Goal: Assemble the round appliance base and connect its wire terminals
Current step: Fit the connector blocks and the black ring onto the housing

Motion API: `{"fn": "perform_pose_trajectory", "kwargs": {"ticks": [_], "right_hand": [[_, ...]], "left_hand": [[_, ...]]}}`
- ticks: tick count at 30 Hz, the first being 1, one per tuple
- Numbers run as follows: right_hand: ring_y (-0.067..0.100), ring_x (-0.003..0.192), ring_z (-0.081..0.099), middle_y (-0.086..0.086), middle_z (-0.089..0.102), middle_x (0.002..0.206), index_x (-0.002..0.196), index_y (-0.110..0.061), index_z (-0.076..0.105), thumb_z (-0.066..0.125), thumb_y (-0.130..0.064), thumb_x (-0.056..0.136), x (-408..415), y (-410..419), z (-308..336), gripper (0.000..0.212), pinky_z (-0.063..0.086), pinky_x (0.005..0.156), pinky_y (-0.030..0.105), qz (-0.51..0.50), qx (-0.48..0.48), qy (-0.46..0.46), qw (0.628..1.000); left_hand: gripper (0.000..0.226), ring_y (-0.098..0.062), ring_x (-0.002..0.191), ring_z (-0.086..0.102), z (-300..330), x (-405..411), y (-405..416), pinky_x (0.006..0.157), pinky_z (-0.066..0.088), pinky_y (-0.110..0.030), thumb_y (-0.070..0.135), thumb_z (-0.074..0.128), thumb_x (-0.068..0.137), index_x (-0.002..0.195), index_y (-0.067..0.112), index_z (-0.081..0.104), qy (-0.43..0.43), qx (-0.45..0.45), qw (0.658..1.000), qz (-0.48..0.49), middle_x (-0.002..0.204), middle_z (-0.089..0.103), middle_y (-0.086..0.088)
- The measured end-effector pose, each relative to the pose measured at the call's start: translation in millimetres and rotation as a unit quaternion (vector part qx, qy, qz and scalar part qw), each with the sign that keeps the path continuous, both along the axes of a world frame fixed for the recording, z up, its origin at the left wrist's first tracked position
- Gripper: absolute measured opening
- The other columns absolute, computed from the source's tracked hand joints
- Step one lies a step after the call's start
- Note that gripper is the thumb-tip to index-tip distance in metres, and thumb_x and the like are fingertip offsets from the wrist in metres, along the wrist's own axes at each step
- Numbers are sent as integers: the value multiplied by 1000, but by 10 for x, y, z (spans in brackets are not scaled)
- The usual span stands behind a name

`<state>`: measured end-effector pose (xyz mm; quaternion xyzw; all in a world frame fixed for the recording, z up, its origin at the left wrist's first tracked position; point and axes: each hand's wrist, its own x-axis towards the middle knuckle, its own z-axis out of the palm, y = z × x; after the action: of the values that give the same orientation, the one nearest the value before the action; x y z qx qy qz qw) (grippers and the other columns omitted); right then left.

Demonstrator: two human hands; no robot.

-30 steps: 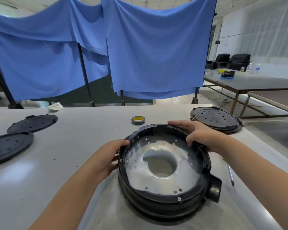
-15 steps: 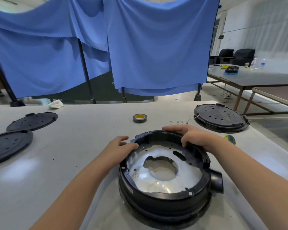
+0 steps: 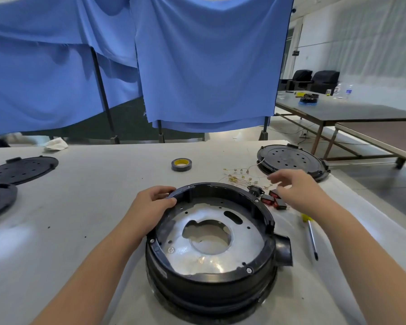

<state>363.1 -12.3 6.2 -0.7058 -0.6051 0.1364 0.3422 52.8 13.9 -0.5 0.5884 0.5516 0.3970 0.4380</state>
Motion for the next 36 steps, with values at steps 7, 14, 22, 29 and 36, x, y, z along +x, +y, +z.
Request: {"fn": "perform_pose_trajectory", "kwargs": {"ticks": [7, 14, 22, 29, 36], "right_hand": [[24, 107, 52, 3, 55, 114, 119, -24, 63, 53, -20, 87, 9, -25, -324, 34, 47, 90, 38, -64, -68, -219, 971], [25, 110, 46, 6, 47, 116, 124, -13, 58, 54, -16, 91, 18, 36, -514, 33, 40, 95, 36, -66, -73, -218, 971], [26, 115, 50, 5, 59, 122, 126, -15, 54, 58, -20, 90, 33, 17, -492, 36, 41, 98, 37, -59, -55, -203, 976], [12, 83, 63, 1, 66, 101, 107, -27, 66, 54, -10, 93, -111, -132, -289, 25, 45, 73, 19, 5, 82, 121, 989], [23, 91, 65, 8, 73, 94, 101, -14, 68, 38, 4, 97, -323, -226, -62, 36, 49, 85, 32, 138, 54, 412, 899]], "left_hand": [[9, -14, 72, 65, 17, -157, -70, 59, 48, -22, 12, 72, 79, 86, 17, 73, 20, -18, 999, 35, 84, 71, 0], [14, -11, 62, 70, -4, -155, -116, 53, 51, -20, 29, 80, 75, 83, 18, 76, 9, -43, 999, 17, 73, 75, 2], [10, -19, 72, 74, 4, -166, -156, 53, 54, -20, 22, 71, 84, 90, 19, 78, -41, -76, 996, -36, 84, 77, -4], [10, -25, 77, 74, -21, -174, -125, 70, 58, -31, 18, 70, 84, 87, 19, 79, -53, -47, 997, 3, 83, 77, -6], [9, -22, 72, 74, 26, -246, -103, 64, 56, -29, 20, 71, 82, 83, 21, 80, -62, -19, 997, 28, 79, 77, -5]]}}
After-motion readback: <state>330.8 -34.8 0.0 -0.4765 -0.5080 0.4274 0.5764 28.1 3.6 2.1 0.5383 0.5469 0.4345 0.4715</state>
